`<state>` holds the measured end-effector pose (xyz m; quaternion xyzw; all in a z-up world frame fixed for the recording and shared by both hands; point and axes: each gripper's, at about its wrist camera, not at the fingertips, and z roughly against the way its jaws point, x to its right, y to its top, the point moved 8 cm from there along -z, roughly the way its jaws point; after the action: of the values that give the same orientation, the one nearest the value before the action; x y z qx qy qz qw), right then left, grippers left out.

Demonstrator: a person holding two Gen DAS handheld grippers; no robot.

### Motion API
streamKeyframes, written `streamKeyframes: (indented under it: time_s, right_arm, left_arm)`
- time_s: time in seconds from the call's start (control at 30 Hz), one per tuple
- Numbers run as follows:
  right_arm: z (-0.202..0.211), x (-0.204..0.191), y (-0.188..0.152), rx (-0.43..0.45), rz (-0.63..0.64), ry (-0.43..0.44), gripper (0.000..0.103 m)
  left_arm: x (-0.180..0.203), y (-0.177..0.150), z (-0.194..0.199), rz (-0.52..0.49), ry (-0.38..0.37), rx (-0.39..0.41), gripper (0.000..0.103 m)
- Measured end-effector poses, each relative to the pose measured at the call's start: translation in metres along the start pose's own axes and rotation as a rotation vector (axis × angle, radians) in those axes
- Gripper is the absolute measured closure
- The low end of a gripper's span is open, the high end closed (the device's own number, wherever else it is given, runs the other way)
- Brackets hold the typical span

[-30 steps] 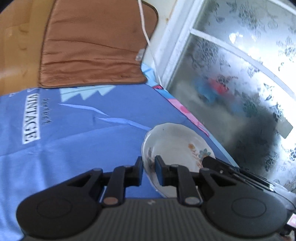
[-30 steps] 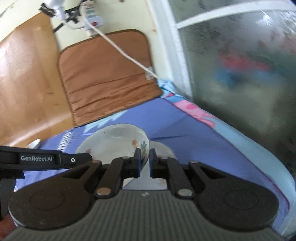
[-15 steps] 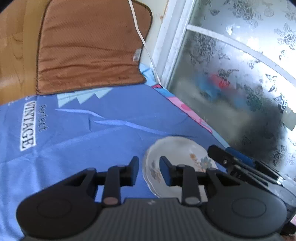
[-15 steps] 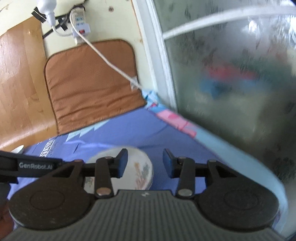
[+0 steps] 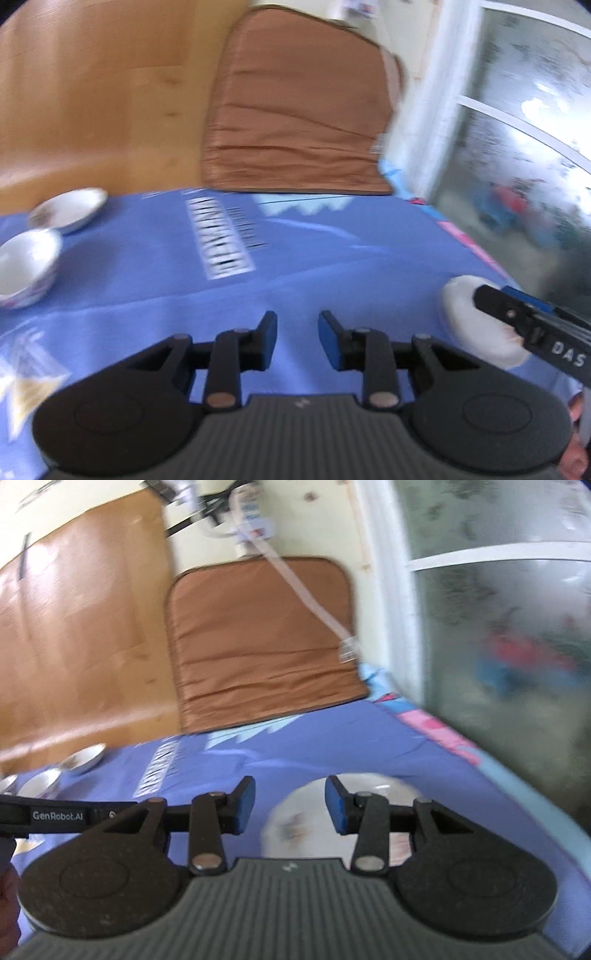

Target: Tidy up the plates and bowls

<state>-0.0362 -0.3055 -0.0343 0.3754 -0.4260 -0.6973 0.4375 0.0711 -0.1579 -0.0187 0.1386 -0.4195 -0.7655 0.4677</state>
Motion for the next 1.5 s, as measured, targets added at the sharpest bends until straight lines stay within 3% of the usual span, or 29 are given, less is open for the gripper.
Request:
streamKeyframes:
  time_s: [0.4, 0.53, 0.73, 1.03, 1.3, 1.4, 1.5]
  right_arm:
    - [-0.035, -0.114, -0.023, -0.189, 0.081, 0.27, 0.06]
    - [-0.051, -0.152, -0.023, -0.245, 0.107, 0.345, 0.061]
    - [-0.112, -0.206, 0.006, -0.348, 0.029, 0.437, 0.061]
    - [-0.225, -0.269, 0.023, -0.513, -0.117, 0.4, 0.06]
    - [-0.269, -0.289, 0.014, -0.551, -0.1, 0.305, 0.062]
    - [-0.272, -0.294, 0.012, -0.556, -0.064, 0.304, 0.09]
    - [-0.27, -0.295, 0.015, -0.545, -0.062, 0.312, 0.093]
  left_arm:
    - [-0.149, -0.018, 0.052, 0.153, 0.251, 0.098, 0.074]
    - [-0.178, -0.021, 0.058, 0.242, 0.255, 0.116, 0.074]
    - [-0.181, -0.03, 0.044, 0.249, 0.247, 0.116, 0.074]
    - [-0.189, -0.031, 0.047, 0.292, 0.223, 0.14, 0.073]
    - [-0.188, -0.031, 0.045, 0.298, 0.207, 0.131, 0.07]
    - [-0.191, -0.031, 0.043, 0.307, 0.198, 0.13, 0.07]
    - [-0.191, -0.031, 0.044, 0.307, 0.194, 0.131, 0.069]
